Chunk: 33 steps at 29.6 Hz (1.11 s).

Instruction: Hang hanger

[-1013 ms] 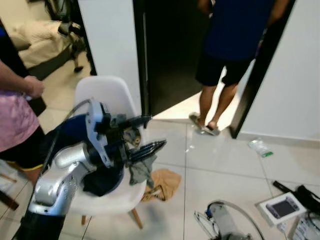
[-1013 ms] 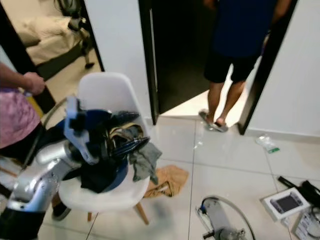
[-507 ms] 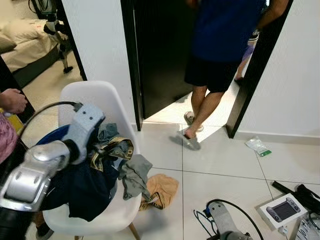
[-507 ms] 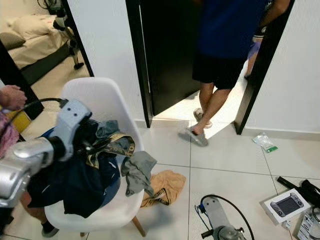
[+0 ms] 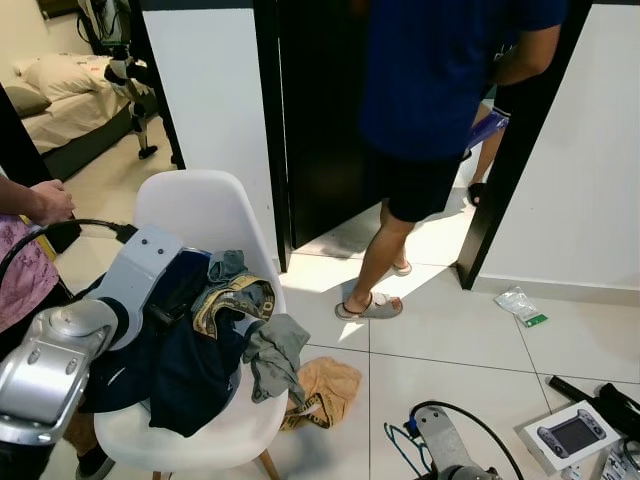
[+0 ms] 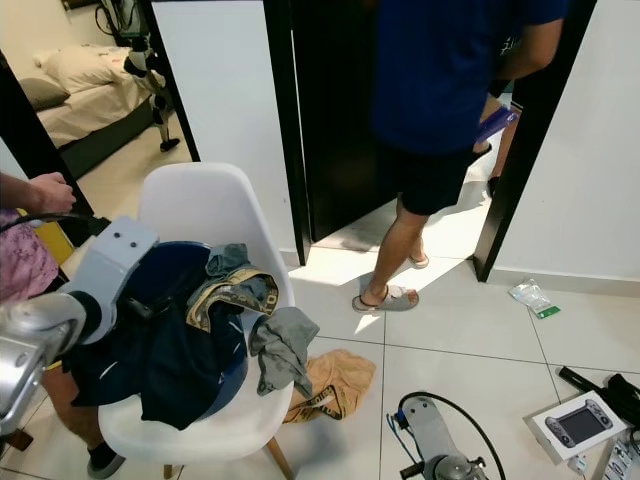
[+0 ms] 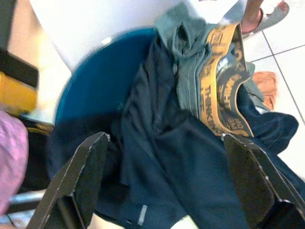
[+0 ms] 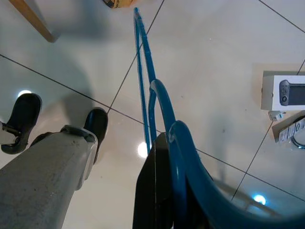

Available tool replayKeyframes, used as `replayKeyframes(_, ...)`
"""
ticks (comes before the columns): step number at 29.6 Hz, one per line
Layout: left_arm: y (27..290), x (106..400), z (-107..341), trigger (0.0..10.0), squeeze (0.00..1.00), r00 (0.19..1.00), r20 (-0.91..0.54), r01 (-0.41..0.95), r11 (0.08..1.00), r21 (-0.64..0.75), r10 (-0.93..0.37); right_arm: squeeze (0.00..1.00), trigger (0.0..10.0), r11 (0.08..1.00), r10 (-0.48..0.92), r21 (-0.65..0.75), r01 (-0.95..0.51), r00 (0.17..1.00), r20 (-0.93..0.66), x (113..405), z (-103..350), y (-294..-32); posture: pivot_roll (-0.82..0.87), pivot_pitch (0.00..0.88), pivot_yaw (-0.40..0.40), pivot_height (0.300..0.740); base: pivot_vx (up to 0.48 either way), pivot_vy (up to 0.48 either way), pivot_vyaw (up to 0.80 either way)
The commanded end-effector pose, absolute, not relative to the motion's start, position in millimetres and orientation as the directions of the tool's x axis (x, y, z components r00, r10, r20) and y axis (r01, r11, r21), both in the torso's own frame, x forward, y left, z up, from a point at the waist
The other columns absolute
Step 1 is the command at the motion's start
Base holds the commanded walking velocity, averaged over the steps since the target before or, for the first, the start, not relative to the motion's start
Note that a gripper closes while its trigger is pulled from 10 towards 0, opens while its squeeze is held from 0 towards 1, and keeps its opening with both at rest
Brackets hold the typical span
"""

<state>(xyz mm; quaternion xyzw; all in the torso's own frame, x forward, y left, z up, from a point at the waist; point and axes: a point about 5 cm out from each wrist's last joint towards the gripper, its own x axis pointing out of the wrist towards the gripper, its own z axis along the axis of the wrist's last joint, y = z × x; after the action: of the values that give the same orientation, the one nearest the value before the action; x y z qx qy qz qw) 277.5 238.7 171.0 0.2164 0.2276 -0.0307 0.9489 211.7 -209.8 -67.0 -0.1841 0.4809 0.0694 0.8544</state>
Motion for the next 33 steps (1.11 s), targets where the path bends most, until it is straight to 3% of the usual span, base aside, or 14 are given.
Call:
replayKeyframes(1,257,272,154,10.0,0.0,0.857,-0.484,0.055,0.904,0.423,0.175,0.0,10.0,0.918,-0.05,-0.244,-0.313,0.519,-0.853,210,-68,-208,0.02,0.015,0.015,0.74,0.0,0.0,0.0)
replayKeyframes(8,276,264,127,10.0,0.0,0.798,-0.517,-0.072,0.901,0.427,0.309,0.0,10.0,0.915,-0.048,-0.245,-0.319,0.519,-0.854,210,-68,-207,0.02,0.015,0.016,0.74,0.0,0.0,0.0)
replayKeyframes(10,279,262,118,10.0,0.0,0.781,-0.534,-0.144,0.926,0.35,0.324,0.0,10.0,0.915,-0.048,-0.246,-0.321,0.518,-0.854,210,-68,-207,0.02,0.013,0.014,0.74,0.0,0.0,0.0)
replayKeyframes(12,278,262,96,10.0,0.0,0.745,-0.588,-0.263,0.949,0.173,0.313,0.0,10.0,0.913,-0.046,-0.246,-0.324,0.518,-0.854,211,-68,-207,0.02,0.015,0.013,0.74,0.0,0.0,0.0)
replayKeyframes(17,269,261,71,10.0,0.0,0.698,-0.653,-0.342,0.938,0.057,0.294,0.0,10.0,0.912,-0.045,-0.247,-0.327,0.518,-0.854,211,-68,-207,0.01,0.013,0.013,0.74,0.0,0.0,0.0)
replayKeyframes(32,268,278,66,10.0,0.0,0.739,-0.605,-0.435,0.895,-0.094,0.296,0.0,10.0,0.911,-0.044,-0.247,-0.33,0.518,-0.854,211,-68,-207,0.01,0.013,0.014,0.74,0.0,0.0,0.0)
replayKeyframes(33,268,278,65,7.8,0.0,0.737,-0.608,-0.441,0.892,-0.101,0.295,0.0,10.0,0.911,-0.044,-0.247,-0.33,0.518,-0.854,211,-68,-207,0.01,0.013,0.014,0.74,0.0,0.0,0.0)
